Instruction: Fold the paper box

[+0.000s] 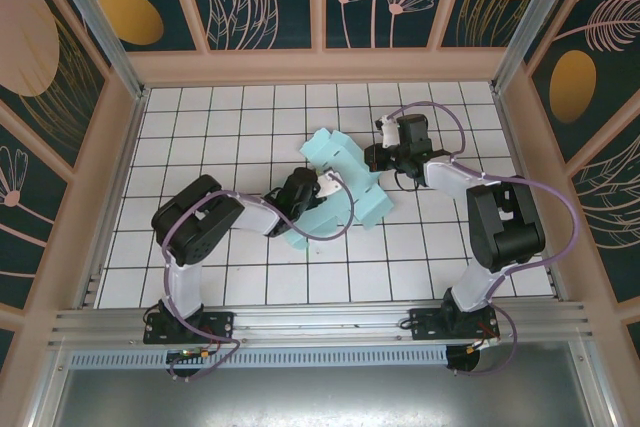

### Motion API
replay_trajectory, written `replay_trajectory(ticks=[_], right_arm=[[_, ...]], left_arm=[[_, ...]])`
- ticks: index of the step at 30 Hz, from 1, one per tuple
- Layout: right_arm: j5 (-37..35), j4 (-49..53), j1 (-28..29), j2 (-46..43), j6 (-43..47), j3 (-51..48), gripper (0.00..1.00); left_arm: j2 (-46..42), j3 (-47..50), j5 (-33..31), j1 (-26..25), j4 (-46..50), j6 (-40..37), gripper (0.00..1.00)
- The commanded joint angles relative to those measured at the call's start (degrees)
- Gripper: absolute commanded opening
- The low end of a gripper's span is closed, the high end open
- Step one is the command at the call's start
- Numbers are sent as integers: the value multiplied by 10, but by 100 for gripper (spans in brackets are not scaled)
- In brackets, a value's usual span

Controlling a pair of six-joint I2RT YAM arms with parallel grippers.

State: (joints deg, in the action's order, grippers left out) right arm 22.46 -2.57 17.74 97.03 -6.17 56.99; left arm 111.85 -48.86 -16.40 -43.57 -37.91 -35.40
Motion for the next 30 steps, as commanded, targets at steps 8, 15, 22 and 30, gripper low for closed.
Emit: replay_trajectory(ticks=[8,15,22,30], right_arm=[[-5,-12,4,0,-2,14,0],[-28,-1,3,5,13,25,0],[-65,17,14,-8,58,16,0],[-207,32,70,-15,125,16,0]], left_arm=[[-9,-64,55,13,78,44,15],[-55,-45,101,25,44,121,25],[-141,-25,196,99,2,321,60],[-165,-26,217,170,5,474,80]])
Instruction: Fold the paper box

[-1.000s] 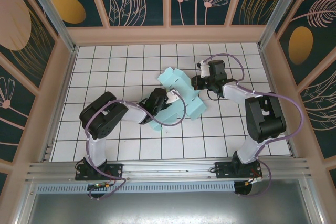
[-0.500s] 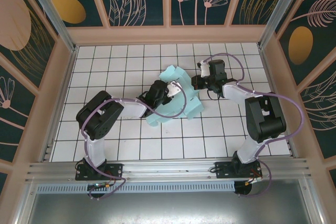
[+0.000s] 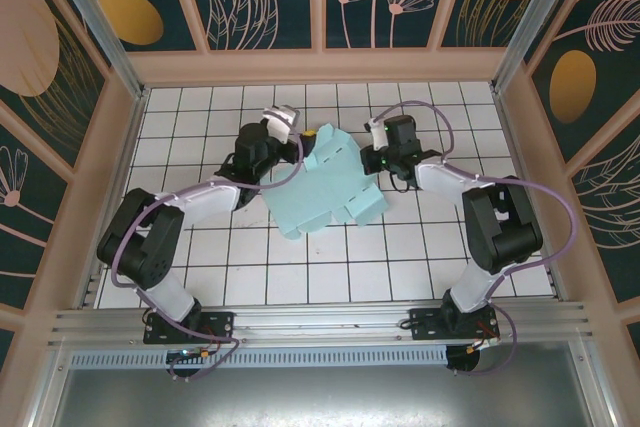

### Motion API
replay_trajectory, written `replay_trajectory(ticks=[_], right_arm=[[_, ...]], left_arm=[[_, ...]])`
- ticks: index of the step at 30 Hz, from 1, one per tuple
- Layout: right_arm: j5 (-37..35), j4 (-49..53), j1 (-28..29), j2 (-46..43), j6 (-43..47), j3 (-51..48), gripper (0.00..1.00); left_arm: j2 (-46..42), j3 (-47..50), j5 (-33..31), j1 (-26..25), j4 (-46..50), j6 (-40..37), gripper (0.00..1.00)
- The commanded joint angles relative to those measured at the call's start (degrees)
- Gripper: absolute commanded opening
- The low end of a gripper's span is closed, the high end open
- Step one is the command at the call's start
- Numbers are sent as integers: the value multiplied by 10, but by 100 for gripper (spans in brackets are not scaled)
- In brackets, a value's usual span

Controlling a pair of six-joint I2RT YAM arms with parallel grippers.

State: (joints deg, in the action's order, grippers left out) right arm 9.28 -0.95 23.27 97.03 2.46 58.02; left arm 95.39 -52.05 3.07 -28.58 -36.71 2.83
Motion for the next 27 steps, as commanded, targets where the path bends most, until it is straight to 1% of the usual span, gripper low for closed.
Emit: replay_trajectory(ticks=[1,4,6,9,11,19,23,27], right_arm=[[-93,15,22,-14,46,7,0],[-142,5,41,-16,65,4,0],[-162,-1,51,-18,79,2,0],[-202,-13,77,-21,114,-7,0],[-225,-16,95,-24,133,-10,0],[-322,-52,149,-37,208,-28,0],[-353,-63,166,-35,231,-32,0],[-401,-102,187,-36,272,-43,0]], left_arm=[[2,8,29,30,-10,106,83],[10,9,34,52,-6,140,92],[14,10,36,62,-6,155,96],[20,7,19,70,4,163,96],[25,-1,20,77,19,162,97],[84,-34,63,109,58,189,98],[99,-55,72,111,67,189,99],[110,-62,76,113,74,188,99]])
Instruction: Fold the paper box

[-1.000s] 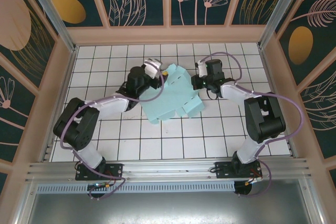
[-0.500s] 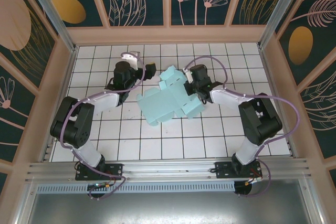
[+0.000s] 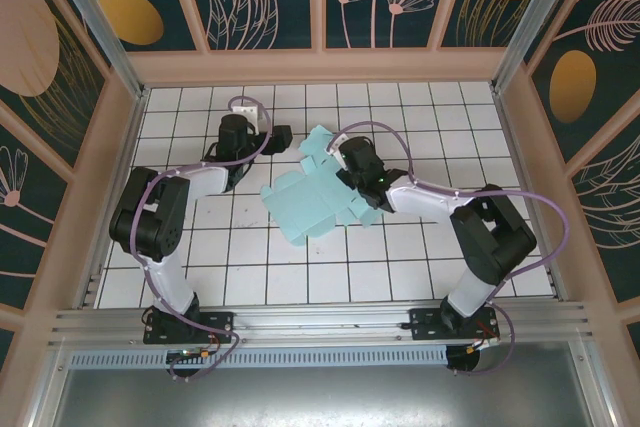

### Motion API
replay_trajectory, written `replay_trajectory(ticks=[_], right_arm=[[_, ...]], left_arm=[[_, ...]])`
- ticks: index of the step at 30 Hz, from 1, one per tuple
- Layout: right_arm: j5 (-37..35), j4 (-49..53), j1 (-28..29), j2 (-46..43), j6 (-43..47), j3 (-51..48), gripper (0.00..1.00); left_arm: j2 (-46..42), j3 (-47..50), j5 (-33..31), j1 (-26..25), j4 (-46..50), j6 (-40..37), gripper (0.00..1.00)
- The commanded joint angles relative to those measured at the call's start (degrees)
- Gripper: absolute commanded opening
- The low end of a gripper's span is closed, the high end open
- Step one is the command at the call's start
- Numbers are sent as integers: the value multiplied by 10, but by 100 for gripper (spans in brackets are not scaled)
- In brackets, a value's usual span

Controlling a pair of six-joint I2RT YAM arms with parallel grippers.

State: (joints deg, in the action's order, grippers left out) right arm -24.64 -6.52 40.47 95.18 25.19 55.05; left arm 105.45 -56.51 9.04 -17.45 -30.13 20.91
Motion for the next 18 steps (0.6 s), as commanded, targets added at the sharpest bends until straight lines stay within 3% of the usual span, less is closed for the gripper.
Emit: replay_trajectory(ticks=[1,12,18], right_arm=[[-75,-57,19,-17,56,-17,0],[-180,-199,71,5,201,-55,0],[-188,-248,98,34,253,-58,0]], left_arm=[[11,-18,18,2,11,8,98],[16,-16,32,19,16,20,99],[20,-14,49,39,14,38,99]])
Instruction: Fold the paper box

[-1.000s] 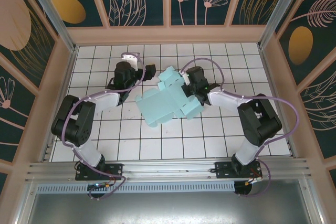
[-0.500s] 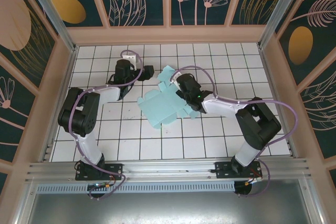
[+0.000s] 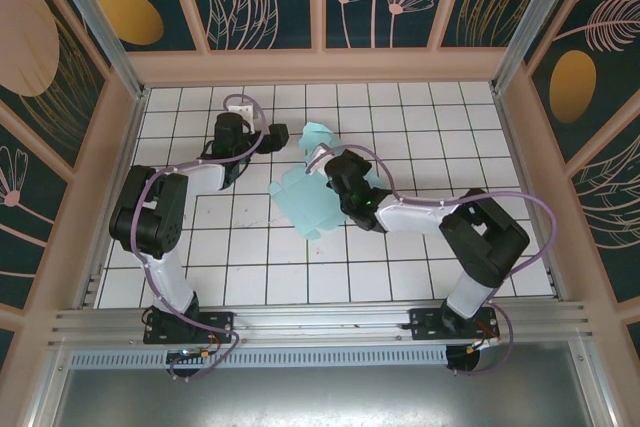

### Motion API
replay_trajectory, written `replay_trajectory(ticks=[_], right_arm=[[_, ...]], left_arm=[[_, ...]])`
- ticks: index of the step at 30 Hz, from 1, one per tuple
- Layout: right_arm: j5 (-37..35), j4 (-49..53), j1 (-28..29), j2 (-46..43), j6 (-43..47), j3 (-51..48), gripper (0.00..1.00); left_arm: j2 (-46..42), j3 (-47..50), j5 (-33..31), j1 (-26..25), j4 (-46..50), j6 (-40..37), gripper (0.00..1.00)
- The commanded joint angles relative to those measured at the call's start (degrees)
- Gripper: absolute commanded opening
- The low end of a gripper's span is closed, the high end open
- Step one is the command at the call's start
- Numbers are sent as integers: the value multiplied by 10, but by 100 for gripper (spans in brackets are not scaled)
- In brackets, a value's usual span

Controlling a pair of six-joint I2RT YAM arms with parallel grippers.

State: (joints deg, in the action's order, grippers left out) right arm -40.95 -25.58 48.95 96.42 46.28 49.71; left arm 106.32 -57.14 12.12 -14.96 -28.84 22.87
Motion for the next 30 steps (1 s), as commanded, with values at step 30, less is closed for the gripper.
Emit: replay_trajectory(ticks=[30], right_arm=[[-29,-285,37,105,217,-50,0]], left_arm=[[158,-190,119,42,136,-19,76]])
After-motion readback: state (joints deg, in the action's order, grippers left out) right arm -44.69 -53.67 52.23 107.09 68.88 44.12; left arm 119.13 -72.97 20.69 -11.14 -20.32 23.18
